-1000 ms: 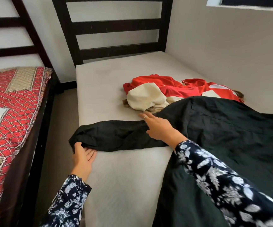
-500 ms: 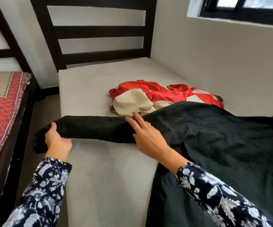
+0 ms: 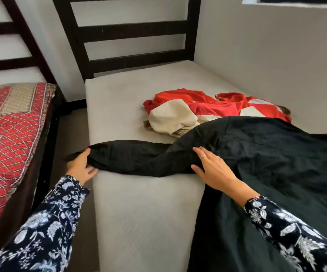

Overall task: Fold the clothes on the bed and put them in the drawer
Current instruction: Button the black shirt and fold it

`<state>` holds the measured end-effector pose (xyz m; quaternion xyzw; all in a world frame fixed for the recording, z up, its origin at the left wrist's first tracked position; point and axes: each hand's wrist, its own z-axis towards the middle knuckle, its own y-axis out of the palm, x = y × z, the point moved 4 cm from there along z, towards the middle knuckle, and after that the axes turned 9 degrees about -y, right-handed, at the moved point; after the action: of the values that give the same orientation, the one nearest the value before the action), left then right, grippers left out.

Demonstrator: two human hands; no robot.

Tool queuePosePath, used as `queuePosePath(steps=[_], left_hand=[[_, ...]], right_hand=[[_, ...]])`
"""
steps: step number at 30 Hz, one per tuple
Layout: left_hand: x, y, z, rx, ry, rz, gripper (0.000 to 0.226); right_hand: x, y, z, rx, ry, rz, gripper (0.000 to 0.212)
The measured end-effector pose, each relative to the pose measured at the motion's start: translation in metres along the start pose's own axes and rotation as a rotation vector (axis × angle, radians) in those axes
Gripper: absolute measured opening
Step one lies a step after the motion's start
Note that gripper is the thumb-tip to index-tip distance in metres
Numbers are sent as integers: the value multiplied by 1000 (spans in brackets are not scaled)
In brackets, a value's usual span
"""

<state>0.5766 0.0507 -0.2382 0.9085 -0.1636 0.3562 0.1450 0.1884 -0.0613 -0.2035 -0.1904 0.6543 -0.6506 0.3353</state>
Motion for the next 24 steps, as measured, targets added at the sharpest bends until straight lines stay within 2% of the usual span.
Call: queuePosePath(steps=[3,6,7,10,12,14,16,18,21,23,24], left_hand=[[-8,-4,11,-96,-96,12,63],[-12,0,13,-69,-92,-20,53],[-11,1,13,-36,-71,-33,49],[2,17,3,57,76,-103,46],[14,41,-25,114,238,-67,47],[25,77,-76,91,450,20,45],[29,117,-126,-17,631,107,42],[23,150,-176,-166,766,164,36],[5,190,-243,-303,947,360,32],[-13,214,-290,-512,1075,484,20],[-23,222,-311,-632,1192,556,21]], right_hand=[[-4,23,4,-240,7,-64,67],[-13,36,6,-380,48,-71,95],[-15,37,8,-390,58,-48,96],[-13,23,17,-289,107,139,67],[-12,3,23,-133,115,274,56],[-17,-30,26,46,91,393,46],[-25,-71,28,210,78,518,41],[-40,-118,25,318,61,711,47],[-60,-185,18,316,52,1077,68],[-64,-226,6,271,93,1178,73],[-63,-244,-2,261,135,1171,67]])
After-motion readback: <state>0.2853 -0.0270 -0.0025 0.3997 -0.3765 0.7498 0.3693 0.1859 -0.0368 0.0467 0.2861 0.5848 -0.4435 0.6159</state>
